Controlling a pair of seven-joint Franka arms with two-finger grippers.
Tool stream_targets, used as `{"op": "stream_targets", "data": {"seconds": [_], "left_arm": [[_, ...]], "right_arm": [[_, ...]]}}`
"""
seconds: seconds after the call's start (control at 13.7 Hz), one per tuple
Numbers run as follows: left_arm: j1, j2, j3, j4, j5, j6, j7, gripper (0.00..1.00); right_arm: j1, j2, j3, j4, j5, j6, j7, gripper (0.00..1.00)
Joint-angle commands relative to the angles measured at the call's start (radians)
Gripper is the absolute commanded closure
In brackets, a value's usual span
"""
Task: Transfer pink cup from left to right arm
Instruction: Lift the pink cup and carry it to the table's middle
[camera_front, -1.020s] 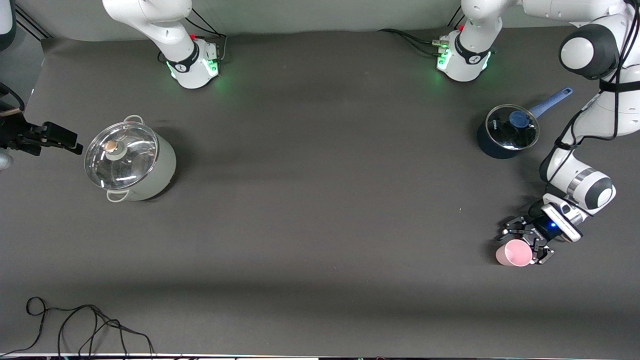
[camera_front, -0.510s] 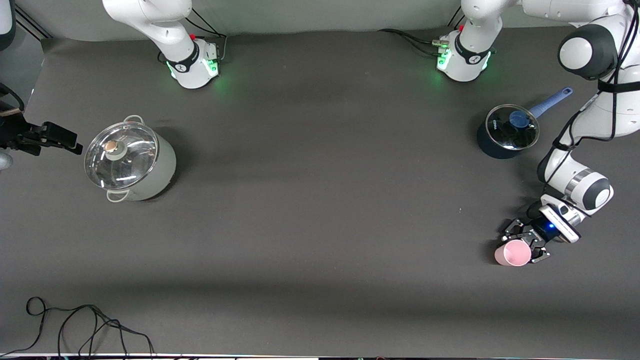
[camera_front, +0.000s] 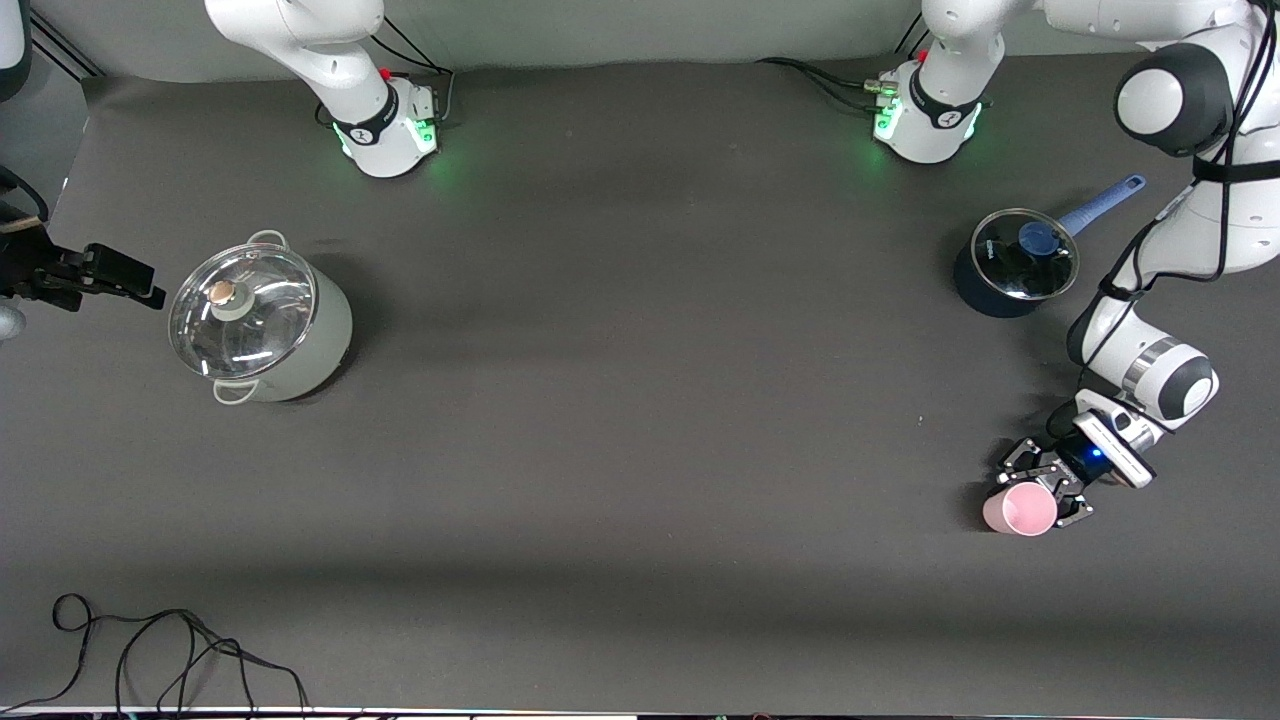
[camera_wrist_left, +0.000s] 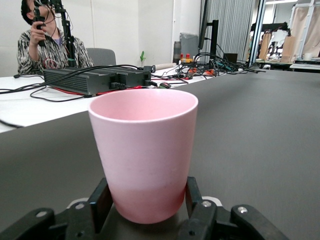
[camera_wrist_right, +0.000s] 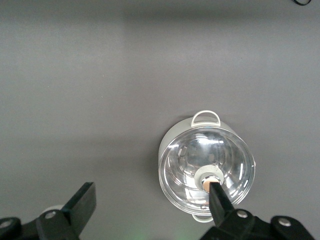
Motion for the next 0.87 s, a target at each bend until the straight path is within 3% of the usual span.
{"op": "stream_targets", "data": {"seconds": [0.0,0.29,0.44,0.58,0.8], "left_arm": [[-0.01,-0.186,-0.105,-0.181,-0.044,0.184,-0.018,0.62],[-0.022,-0.367,-0.224,-0.342,-0.136,0.26,0.019,0.63],[-0.021,-0.492,-0.329,-0.446,-0.227,0.318,0.019,0.63],[-0.022,-0.603,-0.463,-0.528,-0.373,0.387,0.019,0.62],[-0.022,-0.698,-0.724,-0.543,-0.587,0.596,0.014,0.62]], "right_arm": [[0.006,-0.002,-0.005,0.01,-0.001,-0.003,0.006,0.0],[0.006,-0.002,-0.005,0.008,-0.001,-0.001,0.007,0.0],[0.006,-0.001,-0.005,0.01,-0.001,-0.001,0.007,0.0],[0.006,-0.002,-0.005,0.008,-0.001,-0.003,0.006,0.0],[0.006,-0.002,-0.005,0.008,-0.001,-0.003,0.007,0.0]]}}
